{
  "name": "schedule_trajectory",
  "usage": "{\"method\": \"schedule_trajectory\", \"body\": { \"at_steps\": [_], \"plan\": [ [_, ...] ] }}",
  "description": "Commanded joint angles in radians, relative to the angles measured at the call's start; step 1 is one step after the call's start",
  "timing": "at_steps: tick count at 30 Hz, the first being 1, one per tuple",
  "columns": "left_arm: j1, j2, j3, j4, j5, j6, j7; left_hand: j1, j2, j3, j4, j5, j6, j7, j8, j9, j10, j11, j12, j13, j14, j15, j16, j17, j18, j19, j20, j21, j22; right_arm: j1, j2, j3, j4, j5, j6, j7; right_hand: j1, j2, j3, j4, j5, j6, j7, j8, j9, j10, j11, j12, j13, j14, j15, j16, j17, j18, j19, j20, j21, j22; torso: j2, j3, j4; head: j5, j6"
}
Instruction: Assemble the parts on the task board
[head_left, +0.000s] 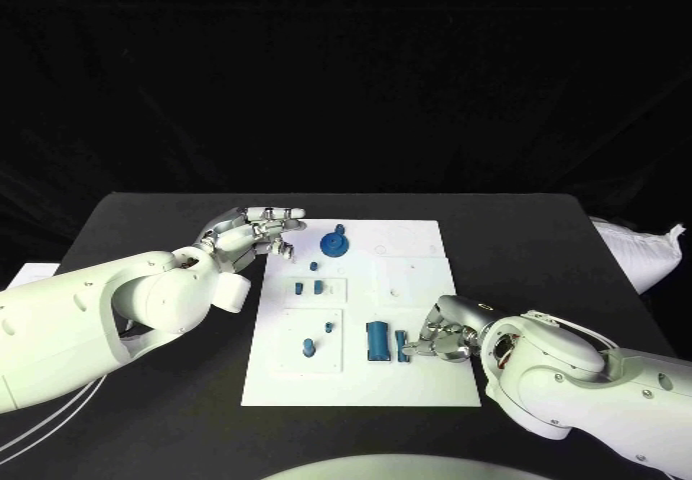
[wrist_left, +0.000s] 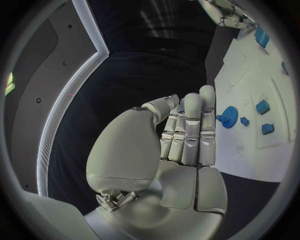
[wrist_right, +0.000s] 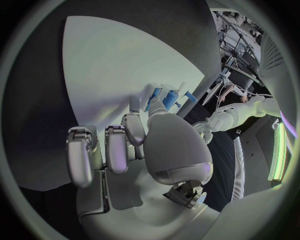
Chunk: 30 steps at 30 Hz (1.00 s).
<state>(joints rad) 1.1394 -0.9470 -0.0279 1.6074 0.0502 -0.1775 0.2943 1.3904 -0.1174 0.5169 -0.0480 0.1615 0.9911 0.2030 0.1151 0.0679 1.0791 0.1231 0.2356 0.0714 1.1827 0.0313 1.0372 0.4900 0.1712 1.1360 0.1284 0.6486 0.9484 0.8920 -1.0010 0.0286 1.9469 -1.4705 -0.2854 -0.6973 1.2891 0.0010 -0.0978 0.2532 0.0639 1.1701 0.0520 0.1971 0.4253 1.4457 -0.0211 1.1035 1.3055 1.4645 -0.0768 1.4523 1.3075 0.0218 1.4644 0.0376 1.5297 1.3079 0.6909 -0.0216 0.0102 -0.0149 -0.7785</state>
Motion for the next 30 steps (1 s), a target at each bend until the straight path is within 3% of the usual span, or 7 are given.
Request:
{"method": "schedule_trajectory", "body": {
  "at_steps": [1,12,15,20,24,27,30],
  "plan": [
    [-0.001,0.0,0.0,0.003,0.005,0.016,0.006,-0.01,0.0,-0.003,0.004,0.005,-0.007,-0.002,0.005,-0.001,-0.008,0.0,0.002,-0.001,-0.003,0.0,0.005,-0.001,0.011,-0.005,0.0,-0.002,-0.001,-0.004,0.003,-0.003,-0.009,-0.025,0.015,-0.009,0.01,0.003,-0.003,-0.004,0.002,-0.007,-0.001,-0.004,-0.003,0.007,-0.002,0.008,0.009,0.073,-0.007,0.0,0.087,-0.008,0.07,-0.006,0.004,0.224,-0.001,0.0006,-0.0003,0.002,-0.003],
    [-0.001,-0.004,0.0,0.004,0.005,0.014,0.006,-0.01,0.0,-0.003,0.004,0.005,-0.007,-0.002,0.005,-0.001,-0.008,0.0,0.002,-0.001,-0.003,0.0,0.005,-0.001,0.011,-0.005,0.0,-0.002,-0.001,-0.001,-0.022,0.002,0.013,0.046,-0.073,0.067,-0.037,0.001,-0.061,0.035,0.012,-0.017,0.002,-0.008,0.003,-0.003,0.002,-0.021,-0.005,0.068,-0.004,-0.015,0.066,-0.004,0.059,-0.004,-0.008,0.212,-0.002,0.0005,-0.0009,0.0,0.001],
    [-0.001,-0.003,0.0,0.001,0.005,0.009,0.012,-0.012,-0.001,-0.004,0.004,0.005,-0.008,-0.001,0.005,-0.001,-0.009,0.0,0.004,-0.001,-0.004,0.0,0.005,-0.002,0.012,-0.005,0.0,-0.004,-0.001,0.021,-0.036,0.005,-0.006,0.2,-0.116,0.229,-0.017,0.01,-0.07,0.03,0.036,-0.064,0.019,-0.033,-0.004,-0.031,0.016,-0.077,-0.032,0.056,0.006,-0.053,0.018,0.01,0.02,0.003,-0.05,0.17,-0.005,-0.0016,-0.0009,-0.003,0.006],
    [-0.001,0.005,0.0,-0.01,0.025,-0.018,0.042,-0.066,-0.024,-0.061,0.034,0.001,-0.01,-0.003,0.013,0.001,-0.013,0.0,0.02,0.001,-0.072,0.012,-0.028,-0.025,0.01,-0.051,0.012,-0.049,-0.026,0.071,-0.037,0.007,-0.094,0.561,-0.167,0.537,0.077,0.032,-0.068,-0.006,0.089,-0.123,0.049,-0.072,-0.017,-0.113,0.041,-0.242,-0.123,0.021,0.028,-0.17,-0.118,0.042,-0.07,0.023,-0.156,0.07,-0.014,-0.0083,-0.0027,-0.01,0.021],
    [-0.001,0.012,0.0,-0.032,0.042,-0.038,0.065,-0.071,-0.022,-0.11,0.048,-0.005,-0.013,-0.005,0.021,0.0,-0.014,0.004,0.038,0.001,-0.148,0.017,-0.126,-0.083,0.011,-0.117,0.022,-0.132,-0.081,0.114,-0.019,0.006,-0.2,0.789,-0.222,0.739,0.198,0.068,-0.028,-0.067,0.136,-0.147,0.06,-0.092,-0.03,-0.266,0.055,-0.593,-0.344,-0.074,0.037,-0.454,-0.411,0.097,-0.23,0.03,-0.374,-0.125,-0.028,-0.0148,-0.0056,-0.015,0.034],
    [-0.002,0.016,0.0,-0.05,0.047,-0.047,0.077,-0.055,-0.009,-0.12,0.051,-0.008,-0.037,-0.004,0.015,-0.002,-0.029,0.009,0.036,-0.004,-0.193,0.029,-0.261,-0.155,0.009,-0.17,0.032,-0.205,-0.133,0.135,-0.002,0.006,-0.271,0.928,-0.231,0.836,0.241,0.072,-0.013,-0.077,0.13,-0.148,0.076,-0.104,-0.042,-0.3,0.068,-0.739,-0.489,-0.159,0.052,-0.746,-0.655,0.154,-0.409,0.042,-0.675,-0.382,-0.038,-0.02,-0.0078,-0.018,0.046],
    [-0.002,0.023,0.0,-0.075,0.05,-0.049,0.089,-0.038,0.002,-0.117,0.051,-0.011,-0.036,-0.008,0.019,0.0,-0.029,0.01,0.025,-0.008,-0.195,0.042,-0.406,-0.223,0.007,-0.21,0.043,-0.268,-0.183,0.152,0.022,0.006,-0.341,1.052,-0.217,0.916,0.278,0.073,0.0,-0.071,0.115,-0.165,0.093,-0.127,-0.064,-0.337,0.107,-0.892,-0.656,-0.24,0.081,-0.917,-0.74,0.157,-0.483,0.071,-0.842,-0.505,-0.053,-0.0242,-0.0111,-0.02,0.057]
  ]
}}
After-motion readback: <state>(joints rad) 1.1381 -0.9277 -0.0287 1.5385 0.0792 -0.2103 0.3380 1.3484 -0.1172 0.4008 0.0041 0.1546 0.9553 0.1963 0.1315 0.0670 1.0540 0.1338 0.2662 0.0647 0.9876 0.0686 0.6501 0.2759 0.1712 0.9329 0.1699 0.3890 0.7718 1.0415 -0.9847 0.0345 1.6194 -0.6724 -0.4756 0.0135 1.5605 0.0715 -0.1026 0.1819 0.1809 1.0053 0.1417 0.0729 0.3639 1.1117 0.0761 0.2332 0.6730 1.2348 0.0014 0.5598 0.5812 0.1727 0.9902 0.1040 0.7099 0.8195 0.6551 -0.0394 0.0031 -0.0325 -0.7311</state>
